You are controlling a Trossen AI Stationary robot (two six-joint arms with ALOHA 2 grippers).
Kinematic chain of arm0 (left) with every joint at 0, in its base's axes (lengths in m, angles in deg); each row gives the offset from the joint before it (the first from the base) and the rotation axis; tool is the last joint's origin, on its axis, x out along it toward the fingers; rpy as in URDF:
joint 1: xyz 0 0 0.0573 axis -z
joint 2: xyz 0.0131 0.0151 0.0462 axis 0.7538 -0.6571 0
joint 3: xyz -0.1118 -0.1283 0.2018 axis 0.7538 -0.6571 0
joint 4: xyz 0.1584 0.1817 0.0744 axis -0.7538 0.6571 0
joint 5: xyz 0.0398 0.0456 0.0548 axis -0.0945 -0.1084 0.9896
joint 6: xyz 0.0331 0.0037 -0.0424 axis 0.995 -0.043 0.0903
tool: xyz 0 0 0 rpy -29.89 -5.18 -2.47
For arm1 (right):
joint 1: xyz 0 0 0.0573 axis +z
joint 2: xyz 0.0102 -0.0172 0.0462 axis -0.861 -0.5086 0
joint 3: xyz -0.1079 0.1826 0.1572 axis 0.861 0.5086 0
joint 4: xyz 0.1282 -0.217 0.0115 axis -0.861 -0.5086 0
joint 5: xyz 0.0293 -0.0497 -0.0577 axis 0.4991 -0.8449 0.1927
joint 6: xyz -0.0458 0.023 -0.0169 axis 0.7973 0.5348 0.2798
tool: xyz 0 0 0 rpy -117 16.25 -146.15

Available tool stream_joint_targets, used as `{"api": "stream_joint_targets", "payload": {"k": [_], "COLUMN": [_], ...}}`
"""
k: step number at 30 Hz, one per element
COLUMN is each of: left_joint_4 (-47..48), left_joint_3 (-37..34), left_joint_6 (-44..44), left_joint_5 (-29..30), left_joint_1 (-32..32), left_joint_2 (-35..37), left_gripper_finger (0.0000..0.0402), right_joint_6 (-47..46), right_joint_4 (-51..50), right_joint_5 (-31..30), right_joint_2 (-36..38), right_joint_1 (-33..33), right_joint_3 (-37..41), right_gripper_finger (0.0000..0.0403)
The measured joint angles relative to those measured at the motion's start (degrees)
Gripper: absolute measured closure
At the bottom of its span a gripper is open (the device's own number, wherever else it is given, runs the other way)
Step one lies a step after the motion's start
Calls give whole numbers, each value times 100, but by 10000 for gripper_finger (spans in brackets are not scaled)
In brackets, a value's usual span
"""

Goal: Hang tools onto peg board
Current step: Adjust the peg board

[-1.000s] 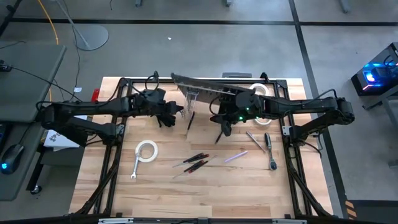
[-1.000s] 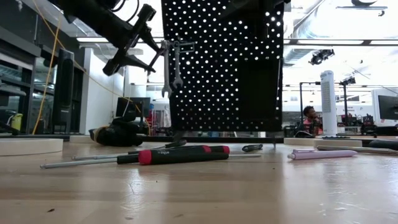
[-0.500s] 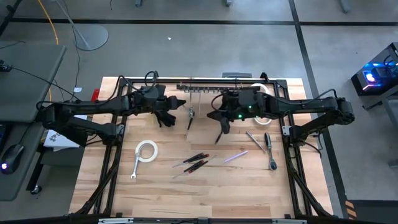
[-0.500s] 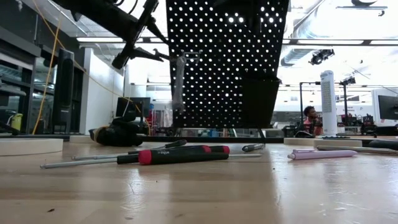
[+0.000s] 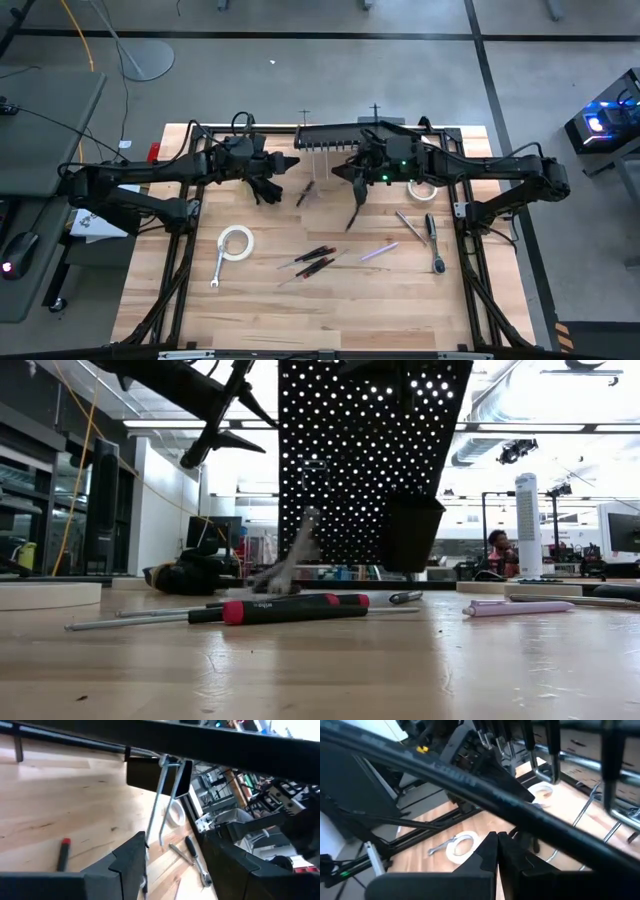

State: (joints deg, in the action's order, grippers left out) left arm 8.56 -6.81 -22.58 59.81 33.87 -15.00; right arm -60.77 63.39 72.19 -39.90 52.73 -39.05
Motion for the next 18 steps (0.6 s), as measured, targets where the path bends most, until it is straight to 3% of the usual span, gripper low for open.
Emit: {"api": "stream_joint_targets", "payload": {"k": [11,18], "left_joint_4": [-79,-562], "left_joint_3": [2,2], "left_joint_6": [89,617], "left_joint_5": [9,28], "left_joint_1": [1,2], "left_joint_2": [0,2], "left_gripper_finger": [219,219], "right_joint_6": [397,807], "right_joint_4": [191,225], "right_joint_5": [-455,-647], "right_joint_2": [0,0], "right_joint_1": [-82,-196], "right_joint_3": [0,-113], "right_gripper_finger": [403,403]}}
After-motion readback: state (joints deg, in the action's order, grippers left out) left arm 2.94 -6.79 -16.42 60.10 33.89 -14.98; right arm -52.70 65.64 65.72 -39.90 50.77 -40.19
